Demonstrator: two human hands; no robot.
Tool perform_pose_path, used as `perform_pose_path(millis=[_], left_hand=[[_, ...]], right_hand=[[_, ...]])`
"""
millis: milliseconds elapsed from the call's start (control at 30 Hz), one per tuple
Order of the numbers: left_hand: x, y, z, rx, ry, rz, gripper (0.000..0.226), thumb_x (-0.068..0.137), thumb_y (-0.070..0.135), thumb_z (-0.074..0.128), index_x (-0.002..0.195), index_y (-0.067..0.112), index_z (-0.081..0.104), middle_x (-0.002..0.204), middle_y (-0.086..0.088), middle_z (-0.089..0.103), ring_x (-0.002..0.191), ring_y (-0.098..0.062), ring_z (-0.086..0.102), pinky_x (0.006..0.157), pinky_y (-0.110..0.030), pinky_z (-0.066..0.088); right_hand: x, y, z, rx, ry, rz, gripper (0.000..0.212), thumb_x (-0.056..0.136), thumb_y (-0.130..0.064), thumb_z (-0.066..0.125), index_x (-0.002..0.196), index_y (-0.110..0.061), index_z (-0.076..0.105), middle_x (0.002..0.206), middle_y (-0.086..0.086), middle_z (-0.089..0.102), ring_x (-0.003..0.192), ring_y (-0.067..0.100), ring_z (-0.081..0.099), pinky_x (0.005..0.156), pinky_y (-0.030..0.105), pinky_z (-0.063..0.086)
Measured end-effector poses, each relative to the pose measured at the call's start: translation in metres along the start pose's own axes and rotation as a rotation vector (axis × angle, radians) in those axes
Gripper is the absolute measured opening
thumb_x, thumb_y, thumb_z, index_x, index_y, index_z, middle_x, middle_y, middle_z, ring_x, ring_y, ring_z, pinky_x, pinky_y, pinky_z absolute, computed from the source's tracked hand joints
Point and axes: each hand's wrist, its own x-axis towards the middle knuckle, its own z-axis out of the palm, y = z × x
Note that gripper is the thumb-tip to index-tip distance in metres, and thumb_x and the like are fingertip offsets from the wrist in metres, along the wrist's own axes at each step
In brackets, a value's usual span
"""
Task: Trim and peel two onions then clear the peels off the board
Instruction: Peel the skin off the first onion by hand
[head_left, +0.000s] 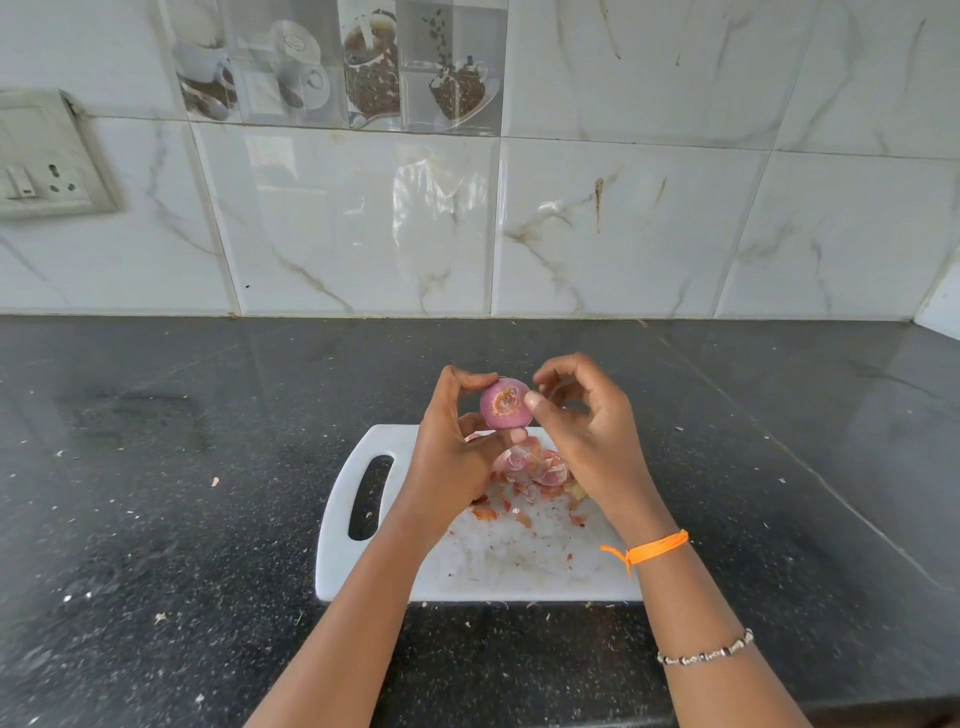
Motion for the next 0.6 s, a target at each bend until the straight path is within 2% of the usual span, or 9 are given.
perform_pose_path(millis=[67, 133, 233, 333, 433, 600], left_hand=[[0.0004, 0.0003, -0.0003, -0.02, -0.002, 0.007, 0.043, 0.076, -0.005, 0.072, 0.103, 0.023, 0.051, 0.108, 0.003, 0.062, 0.088, -0.014, 0.065, 0.078, -0.027, 0.055], [0.0005, 0.0, -0.0007, -0.033, -0.007, 0.01, 0.043, 0.078, -0.006, 0.07, 0.105, 0.024, 0.052, 0.108, 0.005, 0.062, 0.088, -0.011, 0.064, 0.079, -0.025, 0.054], [0.001, -0.0013, -0.0021, -0.039, -0.027, 0.005, 0.044, 0.08, -0.007, 0.067, 0.112, 0.019, 0.053, 0.114, -0.002, 0.062, 0.091, -0.015, 0.063, 0.082, -0.028, 0.055], [0.0011, -0.0017, -0.0018, -0.037, -0.053, 0.012, 0.045, 0.08, -0.008, 0.066, 0.116, 0.016, 0.053, 0.118, -0.008, 0.061, 0.095, -0.02, 0.062, 0.084, -0.029, 0.054], [0.0001, -0.0007, -0.0015, -0.073, -0.072, -0.006, 0.044, 0.081, -0.008, 0.065, 0.115, 0.019, 0.053, 0.118, -0.007, 0.061, 0.093, -0.017, 0.061, 0.082, -0.025, 0.054], [-0.0004, 0.0001, -0.0015, -0.093, -0.086, -0.018, 0.044, 0.082, -0.008, 0.065, 0.116, 0.018, 0.053, 0.117, -0.006, 0.061, 0.094, -0.017, 0.062, 0.081, -0.025, 0.054]], right_hand=[[0.0001, 0.0023, -0.0005, -0.011, -0.06, -0.022, 0.011, 0.081, -0.012, 0.064, 0.09, -0.015, 0.061, 0.092, -0.002, 0.059, 0.085, 0.01, 0.058, 0.075, 0.021, 0.048], [-0.0001, 0.003, -0.0007, 0.001, -0.088, -0.034, 0.014, 0.08, -0.01, 0.065, 0.093, -0.015, 0.061, 0.095, 0.0, 0.057, 0.088, 0.01, 0.058, 0.074, 0.018, 0.049], [0.0001, 0.0027, -0.0003, 0.018, -0.103, -0.027, 0.02, 0.079, -0.008, 0.064, 0.095, -0.021, 0.059, 0.097, 0.003, 0.055, 0.09, 0.012, 0.057, 0.072, 0.018, 0.051], [0.0004, 0.0022, -0.001, 0.036, -0.117, -0.008, 0.023, 0.078, -0.008, 0.064, 0.092, -0.026, 0.058, 0.095, 0.002, 0.053, 0.084, 0.01, 0.056, 0.07, 0.024, 0.053], [0.0007, 0.0021, -0.0019, 0.042, -0.111, -0.009, 0.02, 0.076, -0.008, 0.065, 0.089, -0.022, 0.058, 0.092, 0.004, 0.054, 0.08, 0.008, 0.055, 0.067, 0.018, 0.049], [0.0016, 0.0057, -0.0033, 0.003, -0.103, -0.046, 0.014, 0.075, -0.007, 0.067, 0.083, -0.016, 0.059, 0.087, -0.002, 0.054, 0.078, 0.011, 0.055, 0.072, 0.019, 0.045]])
